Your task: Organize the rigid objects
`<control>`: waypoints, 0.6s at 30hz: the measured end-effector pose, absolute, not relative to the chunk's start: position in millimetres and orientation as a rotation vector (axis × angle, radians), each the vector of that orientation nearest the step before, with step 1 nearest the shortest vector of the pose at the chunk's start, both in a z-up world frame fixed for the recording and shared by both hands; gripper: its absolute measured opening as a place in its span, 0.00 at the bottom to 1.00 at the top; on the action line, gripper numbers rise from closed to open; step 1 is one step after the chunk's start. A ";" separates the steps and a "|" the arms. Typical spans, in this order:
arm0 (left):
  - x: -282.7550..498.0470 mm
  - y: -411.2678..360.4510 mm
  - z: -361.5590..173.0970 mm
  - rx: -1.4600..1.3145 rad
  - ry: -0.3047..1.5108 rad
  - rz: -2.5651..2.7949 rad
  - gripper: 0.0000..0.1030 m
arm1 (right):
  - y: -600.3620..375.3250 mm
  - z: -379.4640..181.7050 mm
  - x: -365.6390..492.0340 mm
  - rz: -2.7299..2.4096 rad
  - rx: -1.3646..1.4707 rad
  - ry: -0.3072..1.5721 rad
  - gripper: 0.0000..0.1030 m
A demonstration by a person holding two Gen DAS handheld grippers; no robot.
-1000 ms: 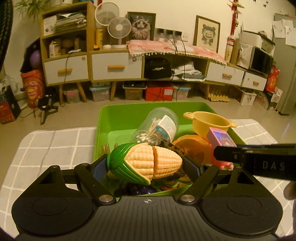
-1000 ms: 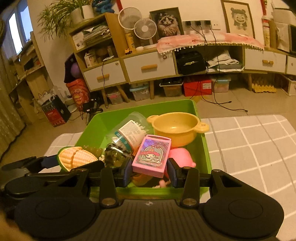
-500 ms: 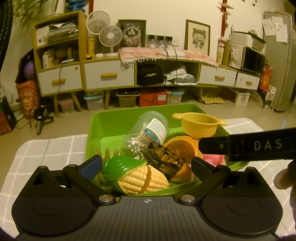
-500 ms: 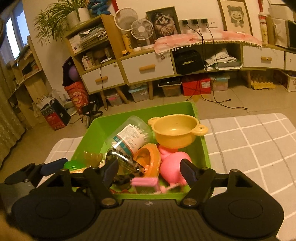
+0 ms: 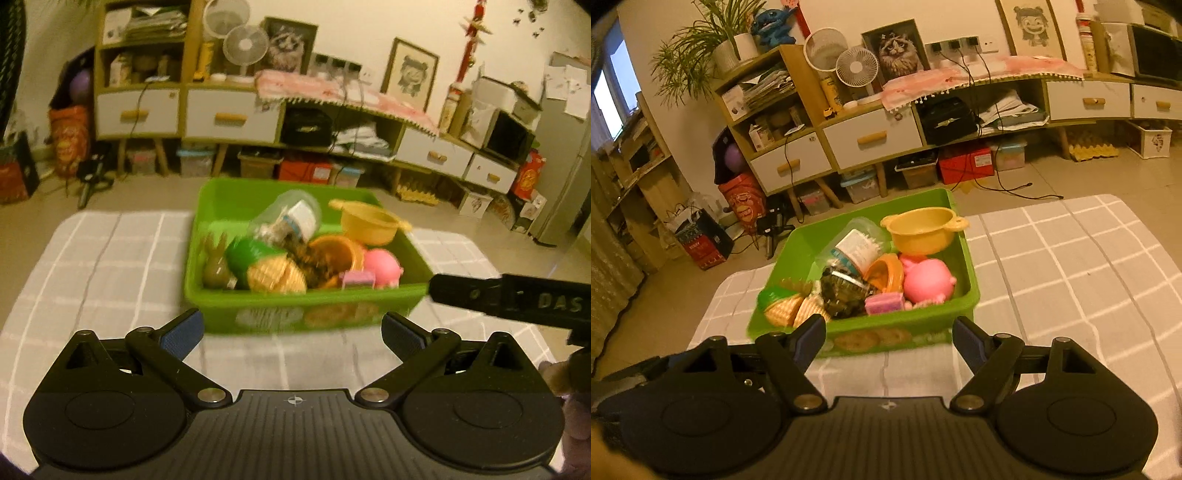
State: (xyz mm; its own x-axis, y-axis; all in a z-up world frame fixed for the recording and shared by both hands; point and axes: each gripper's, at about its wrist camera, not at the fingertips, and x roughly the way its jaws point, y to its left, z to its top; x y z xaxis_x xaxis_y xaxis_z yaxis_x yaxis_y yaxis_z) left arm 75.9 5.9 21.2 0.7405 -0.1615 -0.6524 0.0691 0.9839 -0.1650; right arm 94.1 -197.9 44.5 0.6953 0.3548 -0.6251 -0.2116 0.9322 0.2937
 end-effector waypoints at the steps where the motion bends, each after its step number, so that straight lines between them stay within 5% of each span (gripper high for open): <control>1: 71.6 6.9 21.3 -0.134 0.743 -0.112 0.98 | -197.5 46.9 88.4 0.316 0.196 0.742 0.50; 18: 47.2 6.8 9.6 -0.060 0.874 0.030 0.98 | -192.7 32.4 56.8 0.217 0.100 0.822 0.58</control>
